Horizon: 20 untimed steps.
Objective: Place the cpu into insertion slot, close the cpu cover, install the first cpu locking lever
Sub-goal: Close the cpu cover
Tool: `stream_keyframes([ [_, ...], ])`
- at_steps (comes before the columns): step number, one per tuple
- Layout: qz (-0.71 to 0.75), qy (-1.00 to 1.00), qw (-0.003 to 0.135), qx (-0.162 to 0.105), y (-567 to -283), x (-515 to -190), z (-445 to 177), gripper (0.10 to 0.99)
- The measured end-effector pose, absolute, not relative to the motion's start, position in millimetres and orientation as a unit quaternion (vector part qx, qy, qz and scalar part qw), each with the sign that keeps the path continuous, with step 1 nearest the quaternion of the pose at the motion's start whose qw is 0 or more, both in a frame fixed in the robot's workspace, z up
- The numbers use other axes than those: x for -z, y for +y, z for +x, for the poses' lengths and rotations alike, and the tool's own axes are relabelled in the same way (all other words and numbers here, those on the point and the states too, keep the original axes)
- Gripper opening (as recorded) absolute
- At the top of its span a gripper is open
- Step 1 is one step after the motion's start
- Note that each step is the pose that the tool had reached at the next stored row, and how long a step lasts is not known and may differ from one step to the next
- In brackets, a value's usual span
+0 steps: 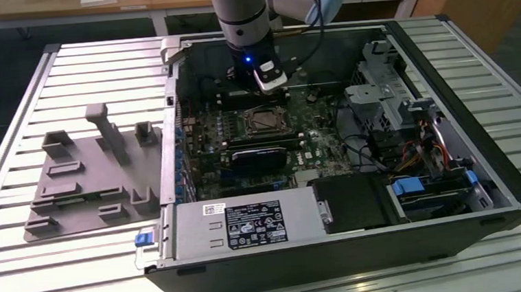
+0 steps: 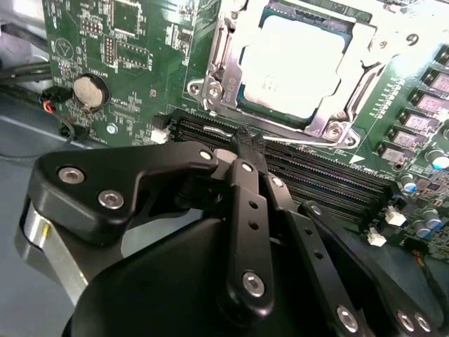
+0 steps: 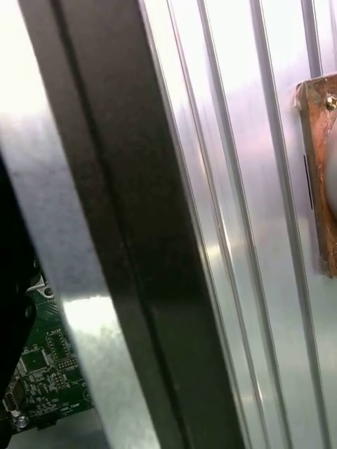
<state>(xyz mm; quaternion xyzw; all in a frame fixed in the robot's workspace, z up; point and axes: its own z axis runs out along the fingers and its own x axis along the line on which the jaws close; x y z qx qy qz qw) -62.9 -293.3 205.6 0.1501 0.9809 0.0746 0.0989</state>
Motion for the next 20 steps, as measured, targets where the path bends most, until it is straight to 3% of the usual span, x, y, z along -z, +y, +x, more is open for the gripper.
stream_keyframes([
  [20, 0.201, 0.972, 0.103, -0.069, -291.3, -199.9, -63.2, 0.102],
])
